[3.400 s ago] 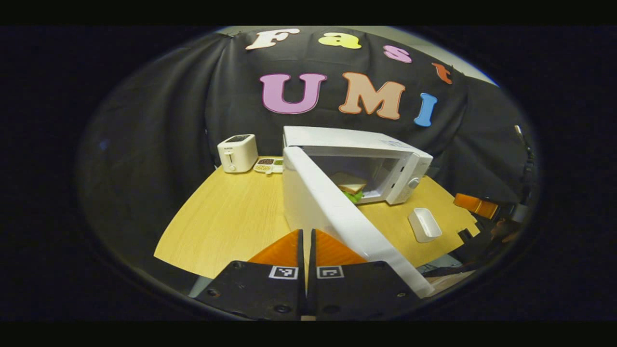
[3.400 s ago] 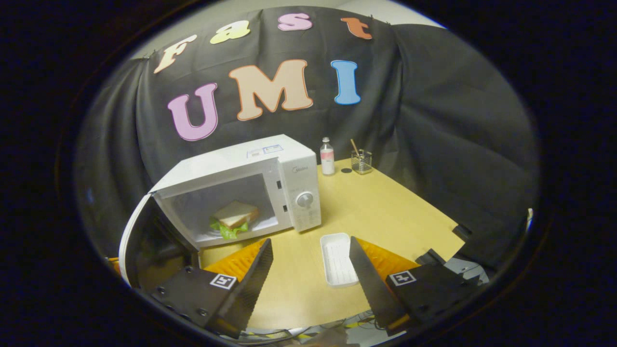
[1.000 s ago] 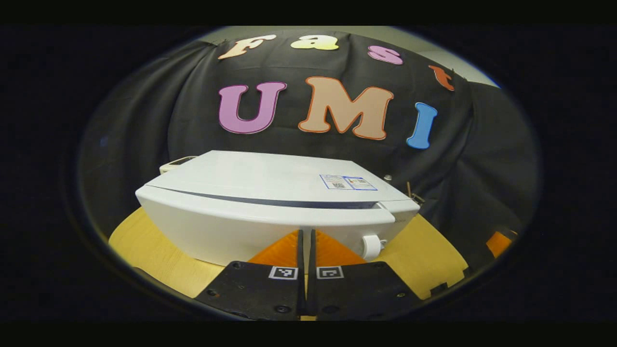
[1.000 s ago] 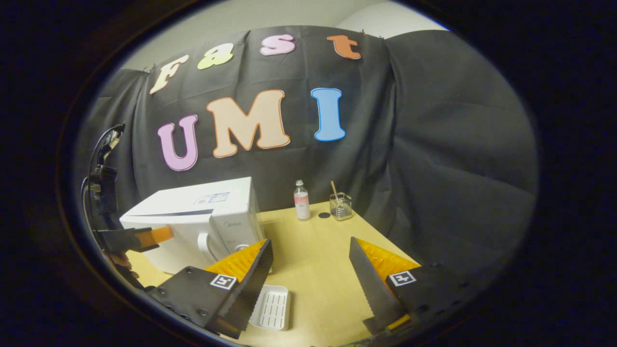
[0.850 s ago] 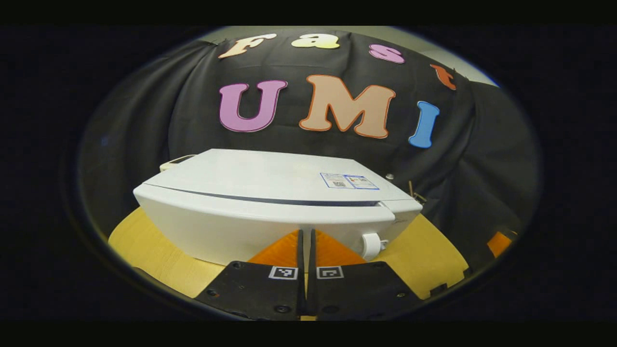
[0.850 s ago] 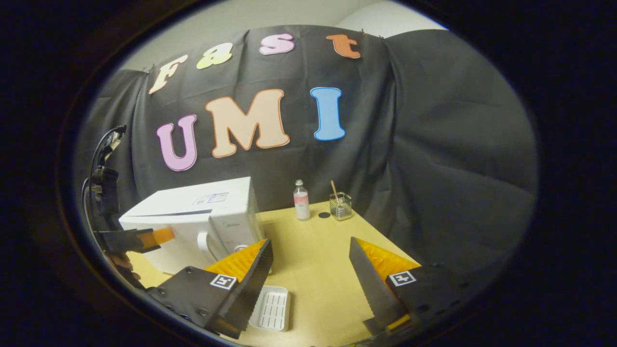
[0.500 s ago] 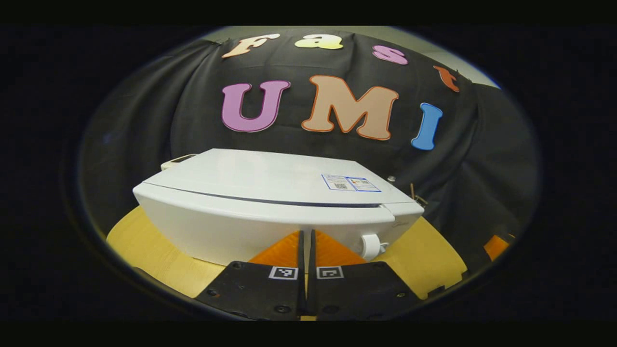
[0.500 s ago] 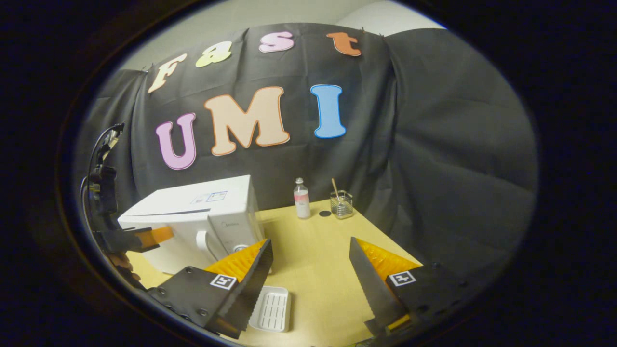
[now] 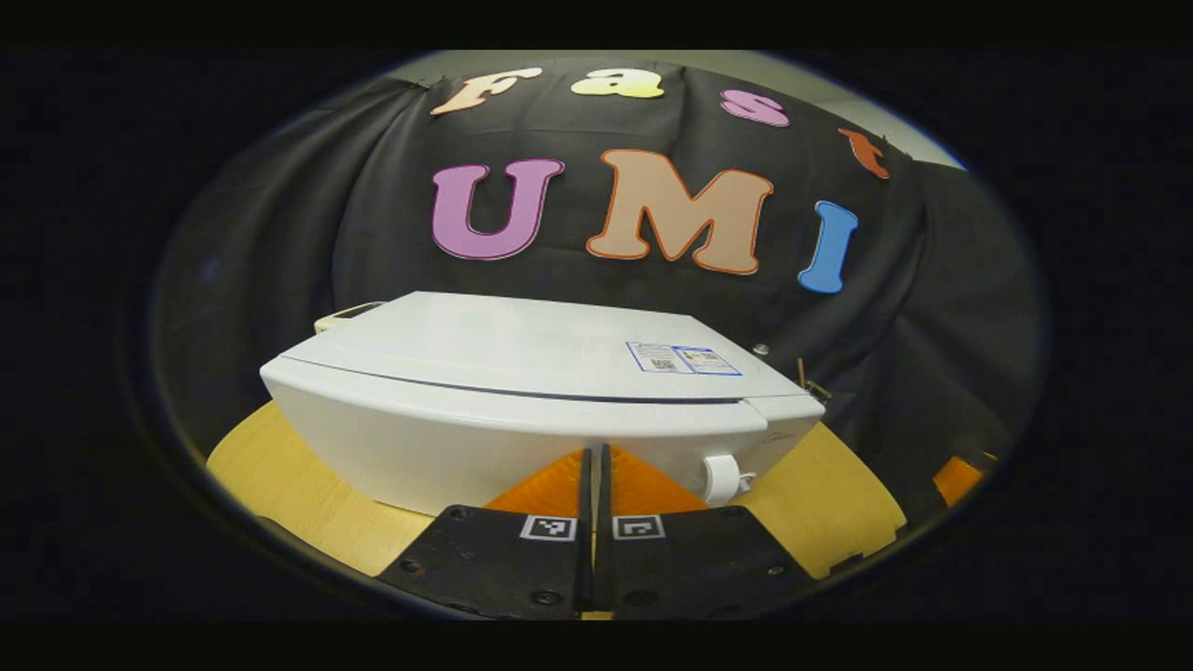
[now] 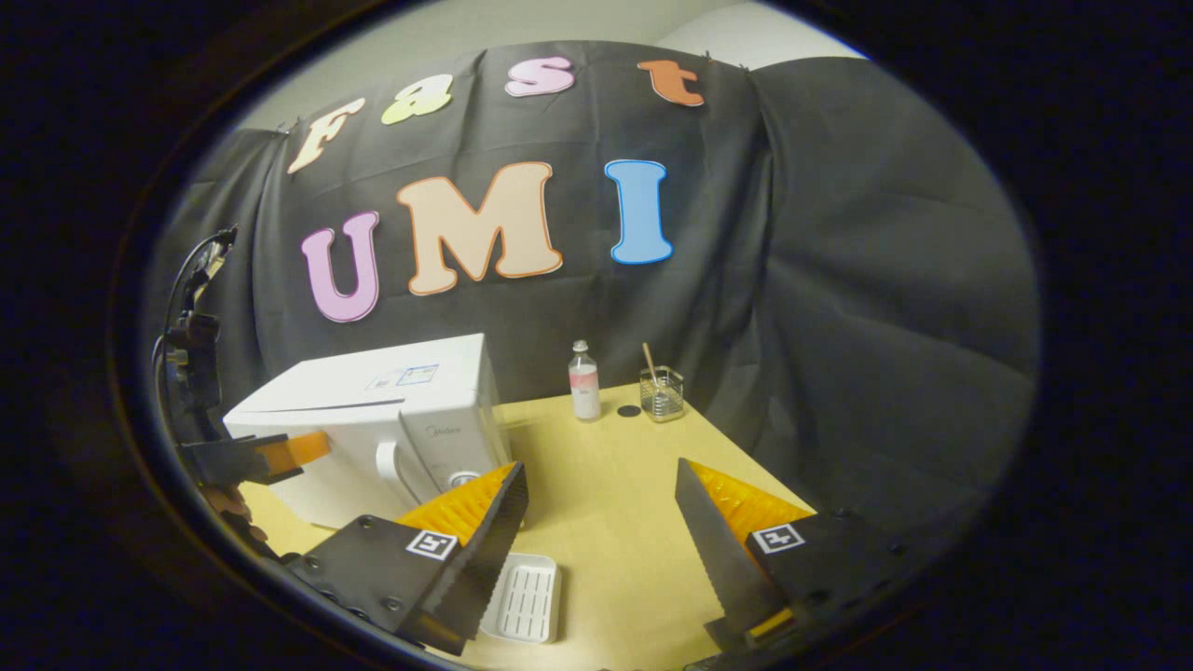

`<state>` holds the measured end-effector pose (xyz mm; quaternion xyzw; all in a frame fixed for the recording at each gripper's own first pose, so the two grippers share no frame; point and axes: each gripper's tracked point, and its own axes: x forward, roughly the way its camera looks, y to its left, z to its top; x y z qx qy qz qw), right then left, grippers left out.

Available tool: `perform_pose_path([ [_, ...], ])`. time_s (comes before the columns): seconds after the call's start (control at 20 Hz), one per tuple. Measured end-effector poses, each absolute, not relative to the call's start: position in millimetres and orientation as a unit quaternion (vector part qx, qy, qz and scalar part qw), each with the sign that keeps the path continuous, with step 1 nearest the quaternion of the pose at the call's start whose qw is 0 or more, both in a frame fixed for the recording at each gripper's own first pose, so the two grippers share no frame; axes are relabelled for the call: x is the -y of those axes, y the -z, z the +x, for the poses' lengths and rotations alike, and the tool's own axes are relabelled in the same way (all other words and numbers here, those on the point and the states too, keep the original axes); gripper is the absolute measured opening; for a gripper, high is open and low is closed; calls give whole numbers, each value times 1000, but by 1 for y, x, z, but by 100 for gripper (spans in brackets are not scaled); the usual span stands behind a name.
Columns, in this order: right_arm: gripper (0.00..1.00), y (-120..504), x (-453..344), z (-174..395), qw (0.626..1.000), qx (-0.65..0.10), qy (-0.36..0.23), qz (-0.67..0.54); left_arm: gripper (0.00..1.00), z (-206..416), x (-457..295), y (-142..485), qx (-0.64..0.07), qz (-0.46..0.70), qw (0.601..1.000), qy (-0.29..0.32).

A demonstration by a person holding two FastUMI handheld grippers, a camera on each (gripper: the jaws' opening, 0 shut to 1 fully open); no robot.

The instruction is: Open the microwave oven with the left hand, put the food in, and close the microwave oven.

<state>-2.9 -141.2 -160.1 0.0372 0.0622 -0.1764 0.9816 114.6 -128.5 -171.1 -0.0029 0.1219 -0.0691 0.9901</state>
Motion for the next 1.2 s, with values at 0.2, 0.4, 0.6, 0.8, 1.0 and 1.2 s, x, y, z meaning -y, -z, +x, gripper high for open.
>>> perform_pose_path([
  [0.2, 92, 155, 138, -4, 983, -56, 175, 26, 0, 115, 129, 172, -113, 7, 991, 69],
  [0.4, 92, 156, 128, -4, 985, -59, 161, 13, 0, 124, 131, 170, -110, 3, 991, 75],
  [0.6, 92, 155, 125, -13, 986, -59, 157, 9, 0, 122, 135, 176, -111, 3, 991, 80],
  [0.8, 92, 157, 123, -19, 986, -62, 153, 9, 2, 119, 134, 175, -115, 11, 990, 81],
  [1.0, 92, 154, 119, -21, 987, -57, 147, 10, 0, 102, 123, 164, -108, 10, 991, 79],
  [1.2, 92, 154, 109, -17, 990, -56, 130, 7, 0, 77, 98, 146, -90, 33, 994, 61],
])
